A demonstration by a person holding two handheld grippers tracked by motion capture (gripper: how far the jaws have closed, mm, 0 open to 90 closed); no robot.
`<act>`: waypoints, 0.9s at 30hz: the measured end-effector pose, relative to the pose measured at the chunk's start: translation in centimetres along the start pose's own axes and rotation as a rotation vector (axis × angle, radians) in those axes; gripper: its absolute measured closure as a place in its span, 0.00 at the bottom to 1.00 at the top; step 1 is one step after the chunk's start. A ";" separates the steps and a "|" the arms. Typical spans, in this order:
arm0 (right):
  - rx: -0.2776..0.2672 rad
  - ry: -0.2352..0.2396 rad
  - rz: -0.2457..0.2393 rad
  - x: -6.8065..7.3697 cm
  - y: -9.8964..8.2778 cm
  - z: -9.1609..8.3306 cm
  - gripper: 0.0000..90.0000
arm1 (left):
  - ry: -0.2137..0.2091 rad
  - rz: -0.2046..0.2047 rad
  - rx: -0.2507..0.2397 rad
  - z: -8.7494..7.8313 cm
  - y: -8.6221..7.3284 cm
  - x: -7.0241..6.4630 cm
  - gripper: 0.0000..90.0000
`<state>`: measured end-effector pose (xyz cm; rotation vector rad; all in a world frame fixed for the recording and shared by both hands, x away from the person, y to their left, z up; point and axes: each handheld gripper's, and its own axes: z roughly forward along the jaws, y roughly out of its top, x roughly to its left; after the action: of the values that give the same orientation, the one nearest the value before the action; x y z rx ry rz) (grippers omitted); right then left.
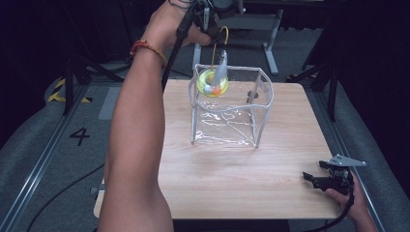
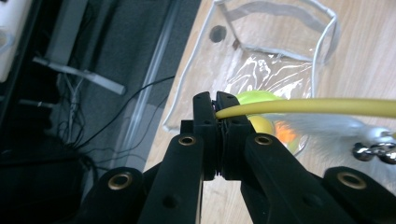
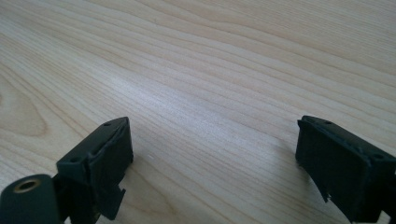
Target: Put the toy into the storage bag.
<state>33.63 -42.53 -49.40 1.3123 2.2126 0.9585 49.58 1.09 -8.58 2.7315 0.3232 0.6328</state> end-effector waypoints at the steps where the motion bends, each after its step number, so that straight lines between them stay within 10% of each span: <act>1: 0.000 0.000 0.000 0.0 0.0 0.0 0.13 | -0.006 0.006 0.001 0.4 0.2 0.0 0.98; 12: -0.001 0.000 -0.002 0.0 0.0 0.0 0.13 | -0.082 0.037 0.013 4.3 1.0 -0.8 0.98; 27: -0.001 -0.001 -0.001 0.0 0.0 0.0 0.13 | -0.162 0.008 0.076 9.9 -2.7 -1.9 0.98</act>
<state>33.60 -42.51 -49.39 1.3105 2.2115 0.9586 52.09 0.48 -18.70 2.8355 0.3036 0.4055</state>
